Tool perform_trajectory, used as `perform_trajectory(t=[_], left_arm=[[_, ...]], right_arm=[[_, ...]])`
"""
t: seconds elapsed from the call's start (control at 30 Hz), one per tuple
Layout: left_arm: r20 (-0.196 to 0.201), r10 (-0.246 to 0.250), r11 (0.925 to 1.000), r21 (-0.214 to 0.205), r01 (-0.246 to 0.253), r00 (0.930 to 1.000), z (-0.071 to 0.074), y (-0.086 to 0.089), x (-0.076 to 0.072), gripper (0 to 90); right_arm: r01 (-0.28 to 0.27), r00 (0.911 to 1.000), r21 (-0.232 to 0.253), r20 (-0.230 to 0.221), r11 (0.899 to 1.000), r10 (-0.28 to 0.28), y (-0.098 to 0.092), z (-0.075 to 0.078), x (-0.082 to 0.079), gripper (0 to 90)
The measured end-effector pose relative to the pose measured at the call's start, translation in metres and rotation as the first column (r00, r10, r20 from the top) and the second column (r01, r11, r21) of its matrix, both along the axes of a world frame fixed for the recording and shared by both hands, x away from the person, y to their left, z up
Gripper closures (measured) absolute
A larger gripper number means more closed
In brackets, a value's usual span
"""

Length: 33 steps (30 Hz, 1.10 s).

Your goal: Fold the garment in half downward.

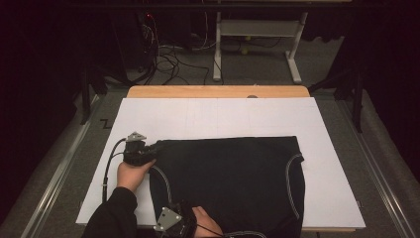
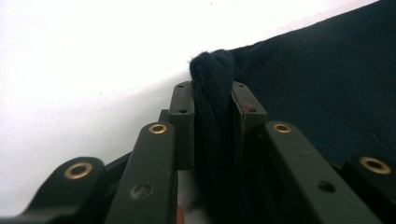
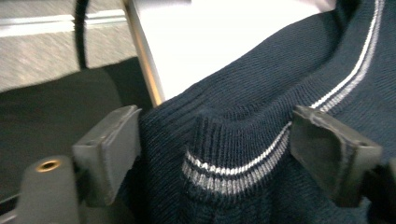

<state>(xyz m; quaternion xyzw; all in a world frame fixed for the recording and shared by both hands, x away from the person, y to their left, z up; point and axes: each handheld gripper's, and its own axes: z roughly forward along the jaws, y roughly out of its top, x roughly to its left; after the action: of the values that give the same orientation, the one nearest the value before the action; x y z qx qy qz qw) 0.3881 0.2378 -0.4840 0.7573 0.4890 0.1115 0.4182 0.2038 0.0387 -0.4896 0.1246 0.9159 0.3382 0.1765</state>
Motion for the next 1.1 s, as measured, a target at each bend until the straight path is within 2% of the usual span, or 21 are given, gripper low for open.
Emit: perform_trajectory(t=[0.07, 0.2, 0.33, 0.67, 0.8, 0.83, 0.87, 0.9, 0.97, 1.1], left_arm=[[0.001, -0.001, 1.0, 0.002, 0.001, 1.0, 0.0, 0.0, 0.0, 69.9], [0.001, -0.002, 1.0, 0.005, 0.002, 1.0, 0.0, 0.0, 0.0, 69.9], [0.0, -0.003, 1.0, 0.004, 0.003, 1.0, 0.0, 0.0, 0.0, 69.9], [-0.001, -0.007, 1.0, 0.002, 0.007, 1.0, 0.0, 0.0, 0.0, 69.9], [-0.002, -0.008, 1.0, 0.001, 0.008, 1.0, 0.0, 0.0, 0.0, 69.9], [-0.002, -0.008, 1.0, 0.0, 0.008, 1.0, 0.0, 0.0, 0.0, 69.9], [-0.002, -0.007, 1.0, 0.0, 0.007, 1.0, 0.0, 0.0, 0.0, 69.9], [-0.002, -0.007, 1.0, 0.0, 0.007, 1.0, 0.0, 0.0, 0.0, 69.9], [-0.003, -0.007, 1.0, -0.001, 0.007, 1.0, 0.0, 0.0, 0.0, 69.9], [-0.004, -0.006, 1.0, -0.002, 0.006, 1.0, 0.0, 0.0, 0.0, 69.9]], right_arm=[[0.013, 0.999, -0.016, 0.042, 1.0, -0.012, 0.001, -0.001, -0.002, 28.3], [0.011, 0.9989, -0.019, 0.046, 1.0, -0.01, -0.001, 0.001, -0.001, 33.9], [0.004, 0.9995, -0.003, 0.031, 1.0, -0.004, -0.003, 0.003, 0.0, 39.5], [-0.034, 0.9992, -0.005, 0.019, 0.999, 0.034, -0.005, 0.006, -0.002, 53.3], [-0.04, 0.9992, 0.016, 0.003, 0.999, 0.04, -0.006, 0.007, -0.001, 60.2], [-0.041, 0.9991, 0.023, -0.004, 0.999, 0.041, -0.007, 0.008, -0.001, 64.1], [-0.022, 0.9997, 0.034, -0.003, 0.999, 0.022, -0.008, 0.009, 0.0, 75.9], [-0.013, 0.9999, 0.038, -0.007, 0.999, 0.013, -0.01, 0.009, 0.003, 76.5], [-0.011, 0.9987, 0.064, -0.049, 0.998, 0.014, -0.013, 0.01, 0.008, 77.6], [-0.016, 0.9991, 0.061, -0.038, 0.998, 0.019, -0.013, 0.01, 0.008, 79.2]])
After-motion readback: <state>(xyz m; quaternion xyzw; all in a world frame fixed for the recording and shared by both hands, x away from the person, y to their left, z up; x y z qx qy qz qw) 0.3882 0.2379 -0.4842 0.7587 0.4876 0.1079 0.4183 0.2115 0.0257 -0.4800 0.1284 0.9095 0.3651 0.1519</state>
